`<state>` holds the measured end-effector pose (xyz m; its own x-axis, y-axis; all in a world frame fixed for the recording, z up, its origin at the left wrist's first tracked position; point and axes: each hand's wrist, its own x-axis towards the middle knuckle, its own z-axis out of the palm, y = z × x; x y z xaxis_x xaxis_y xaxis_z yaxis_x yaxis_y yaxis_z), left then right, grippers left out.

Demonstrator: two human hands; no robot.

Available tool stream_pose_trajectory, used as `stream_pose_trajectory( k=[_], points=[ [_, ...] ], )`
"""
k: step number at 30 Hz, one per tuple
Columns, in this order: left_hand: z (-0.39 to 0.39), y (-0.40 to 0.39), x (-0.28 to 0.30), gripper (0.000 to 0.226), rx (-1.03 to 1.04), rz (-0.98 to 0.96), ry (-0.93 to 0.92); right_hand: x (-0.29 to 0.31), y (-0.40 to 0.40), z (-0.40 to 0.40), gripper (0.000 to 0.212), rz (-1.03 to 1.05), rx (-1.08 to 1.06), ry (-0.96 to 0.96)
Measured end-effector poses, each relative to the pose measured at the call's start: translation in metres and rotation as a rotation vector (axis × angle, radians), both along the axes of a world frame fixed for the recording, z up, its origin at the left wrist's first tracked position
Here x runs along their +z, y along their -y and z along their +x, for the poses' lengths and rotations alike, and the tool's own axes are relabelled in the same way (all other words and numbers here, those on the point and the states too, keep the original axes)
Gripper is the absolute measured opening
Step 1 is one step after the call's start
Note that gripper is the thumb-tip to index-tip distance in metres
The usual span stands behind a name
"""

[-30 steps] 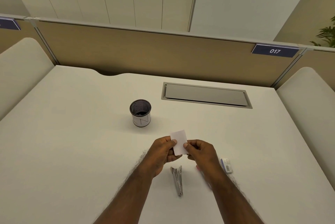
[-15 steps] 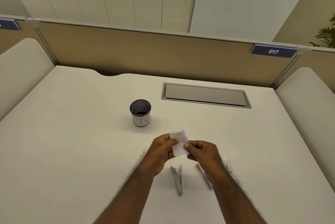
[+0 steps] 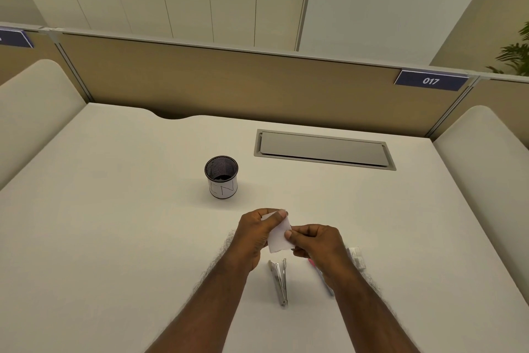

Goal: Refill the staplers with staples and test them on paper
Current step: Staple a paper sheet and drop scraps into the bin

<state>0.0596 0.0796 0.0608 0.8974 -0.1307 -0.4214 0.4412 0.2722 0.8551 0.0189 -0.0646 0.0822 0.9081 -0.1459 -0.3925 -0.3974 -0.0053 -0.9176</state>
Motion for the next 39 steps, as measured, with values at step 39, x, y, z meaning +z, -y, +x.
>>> stream_pose_trajectory(
  k=[39],
  points=[
    [-0.001,-0.005,-0.015,0.014,0.158,0.124,0.045,-0.098,-0.032,-0.046,0.064,-0.977,0.388,-0.102]
  ],
)
